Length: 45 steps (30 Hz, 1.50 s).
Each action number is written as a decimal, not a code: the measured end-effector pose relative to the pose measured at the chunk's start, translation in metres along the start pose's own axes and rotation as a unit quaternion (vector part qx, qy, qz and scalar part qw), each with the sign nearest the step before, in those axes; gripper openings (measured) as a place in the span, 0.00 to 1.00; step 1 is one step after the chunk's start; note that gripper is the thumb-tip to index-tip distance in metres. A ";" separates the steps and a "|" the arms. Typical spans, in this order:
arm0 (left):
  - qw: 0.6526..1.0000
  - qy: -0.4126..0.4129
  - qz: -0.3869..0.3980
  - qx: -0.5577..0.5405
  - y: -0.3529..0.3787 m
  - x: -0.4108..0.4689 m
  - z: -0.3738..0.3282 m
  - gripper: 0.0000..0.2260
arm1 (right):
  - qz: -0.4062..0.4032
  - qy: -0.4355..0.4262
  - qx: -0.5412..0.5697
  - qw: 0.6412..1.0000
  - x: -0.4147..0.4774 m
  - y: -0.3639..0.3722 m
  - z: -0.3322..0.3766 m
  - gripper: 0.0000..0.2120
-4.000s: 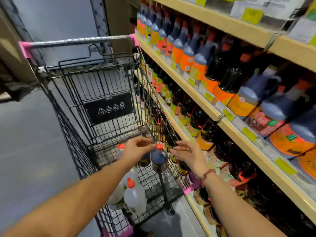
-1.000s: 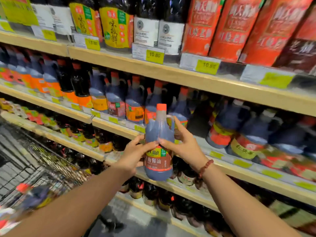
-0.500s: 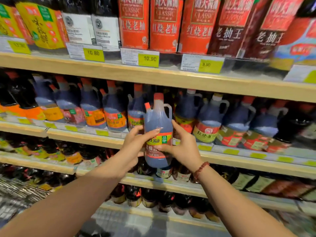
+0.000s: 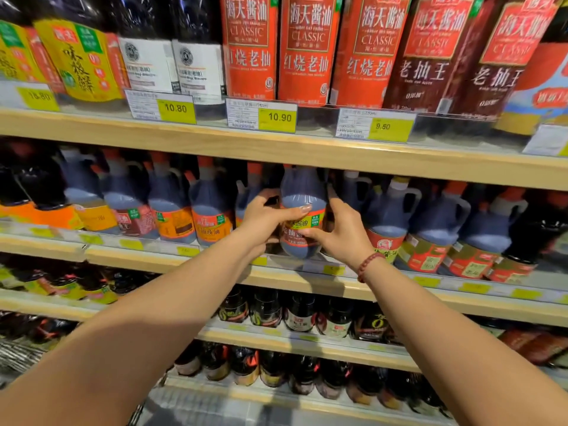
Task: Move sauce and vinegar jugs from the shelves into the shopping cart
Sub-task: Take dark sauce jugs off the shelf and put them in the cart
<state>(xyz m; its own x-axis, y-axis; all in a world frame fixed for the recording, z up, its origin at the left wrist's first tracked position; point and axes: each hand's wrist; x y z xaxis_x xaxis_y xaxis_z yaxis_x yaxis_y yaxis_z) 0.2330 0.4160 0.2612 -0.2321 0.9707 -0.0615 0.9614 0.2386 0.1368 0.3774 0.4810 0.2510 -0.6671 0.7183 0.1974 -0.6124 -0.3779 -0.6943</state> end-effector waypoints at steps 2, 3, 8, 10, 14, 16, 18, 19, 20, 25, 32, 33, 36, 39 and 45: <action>1.000 0.000 -0.005 0.001 -0.003 0.005 0.005 0.27 | 0.016 0.010 -0.018 1.000 0.004 0.001 -0.002 0.18; 1.000 0.001 -0.009 0.002 -0.004 0.008 0.010 0.28 | 0.022 0.013 -0.029 0.999 0.005 0.002 -0.005 0.18; 0.999 0.041 -0.026 -0.008 -0.002 0.017 0.028 0.22 | 0.036 0.018 -0.059 0.997 0.011 0.008 -0.016 0.16; 0.998 0.051 -0.036 0.005 0.000 0.018 0.033 0.22 | 0.030 0.023 -0.056 0.998 0.011 0.012 -0.021 0.18; 0.997 0.052 -0.065 -0.001 0.003 0.019 0.051 0.21 | 0.025 0.026 -0.054 0.998 0.010 0.022 -0.032 0.19; 0.996 0.052 -0.071 -0.020 0.005 0.019 0.061 0.24 | 0.033 0.015 -0.056 0.998 0.009 0.026 -0.036 0.19; 0.995 0.051 -0.078 -0.027 0.006 0.019 0.066 0.25 | 0.030 0.007 -0.043 0.999 0.008 0.030 -0.037 0.19; 0.995 0.052 -0.075 -0.028 0.006 0.019 0.066 0.24 | 0.024 0.008 -0.035 0.999 0.008 0.032 -0.038 0.20; 0.996 0.053 -0.070 -0.026 0.006 0.019 0.065 0.23 | 0.018 0.011 -0.030 0.999 0.009 0.034 -0.039 0.21; 0.997 0.042 -0.056 -0.022 0.003 0.018 0.064 0.24 | 0.004 0.027 -0.028 0.999 0.009 0.039 -0.043 0.23; 0.998 -0.012 -0.053 0.002 0.001 0.016 0.056 0.23 | -0.044 0.055 -0.050 0.996 0.004 0.041 -0.041 0.34; 0.998 -0.016 -0.063 0.003 0.000 0.016 0.056 0.25 | -0.042 0.059 -0.043 0.996 0.003 0.042 -0.041 0.34; 0.995 -0.011 -0.099 -0.008 -0.003 0.011 0.054 0.25 | -0.026 0.062 -0.022 0.998 0.001 0.041 -0.041 0.34; 0.992 0.011 -0.122 -0.027 -0.002 0.005 0.054 0.18 | -0.042 0.064 -0.009 0.997 -0.001 0.037 -0.039 0.31; 0.989 0.018 -0.144 -0.039 0.001 -0.003 0.055 0.13 | -0.086 0.046 0.050 0.994 -0.006 0.036 -0.033 0.26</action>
<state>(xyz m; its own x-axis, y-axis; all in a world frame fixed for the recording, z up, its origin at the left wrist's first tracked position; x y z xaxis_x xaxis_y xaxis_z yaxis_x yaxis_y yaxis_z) 0.2428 0.4120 0.2073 -0.5013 0.8621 -0.0739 0.8407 0.5055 0.1940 0.3728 0.4824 0.2018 -0.5108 0.8256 0.2396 -0.7557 -0.2984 -0.5831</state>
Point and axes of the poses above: each hand's wrist, its own x-axis towards the middle knuckle, its own y-axis out of the palm, z = x × y, and after that the axes turned 12 degrees about z, right-handed
